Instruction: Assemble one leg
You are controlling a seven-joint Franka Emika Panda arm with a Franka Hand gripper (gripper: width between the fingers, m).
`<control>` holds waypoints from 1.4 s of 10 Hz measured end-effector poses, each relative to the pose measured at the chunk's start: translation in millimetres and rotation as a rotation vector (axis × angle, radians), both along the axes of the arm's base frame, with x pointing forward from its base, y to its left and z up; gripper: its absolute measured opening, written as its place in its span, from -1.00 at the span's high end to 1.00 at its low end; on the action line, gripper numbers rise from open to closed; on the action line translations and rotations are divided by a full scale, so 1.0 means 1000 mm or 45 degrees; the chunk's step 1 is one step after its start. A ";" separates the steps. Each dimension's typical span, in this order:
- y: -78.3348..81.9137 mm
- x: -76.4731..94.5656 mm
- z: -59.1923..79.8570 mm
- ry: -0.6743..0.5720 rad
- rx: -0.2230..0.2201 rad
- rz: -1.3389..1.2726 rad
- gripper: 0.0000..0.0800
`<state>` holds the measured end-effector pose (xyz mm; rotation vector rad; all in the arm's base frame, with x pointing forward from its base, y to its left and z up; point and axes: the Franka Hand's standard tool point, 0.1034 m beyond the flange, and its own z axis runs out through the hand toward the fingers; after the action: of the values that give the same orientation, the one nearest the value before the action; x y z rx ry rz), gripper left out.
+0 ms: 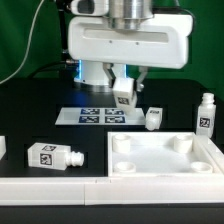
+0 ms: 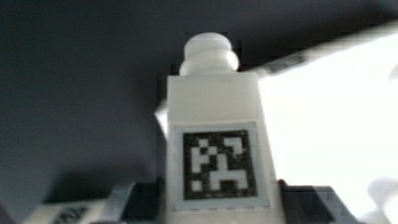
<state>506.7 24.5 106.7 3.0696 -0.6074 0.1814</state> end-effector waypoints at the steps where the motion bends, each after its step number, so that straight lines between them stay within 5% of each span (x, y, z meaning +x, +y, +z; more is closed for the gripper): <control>1: 0.021 0.005 0.003 -0.083 0.003 -0.009 0.27; 3: 0.050 0.041 0.015 -0.278 -0.027 0.071 0.27; 6: 0.066 0.044 0.003 -0.443 -0.074 0.131 0.27; 7: 0.066 0.044 0.001 -0.480 -0.082 0.140 0.27; 9: 0.039 0.058 0.011 -0.481 -0.158 0.297 0.27; 11: 0.048 0.092 0.029 -0.556 -0.195 0.394 0.27; 14: 0.051 0.089 0.025 -0.548 -0.199 0.403 0.27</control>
Offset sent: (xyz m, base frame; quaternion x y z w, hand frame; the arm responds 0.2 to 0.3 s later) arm 0.0493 -0.0186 0.0110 -0.1348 0.2428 -0.1676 0.9459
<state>595.4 75.6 131.7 2.9601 -0.0918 0.8612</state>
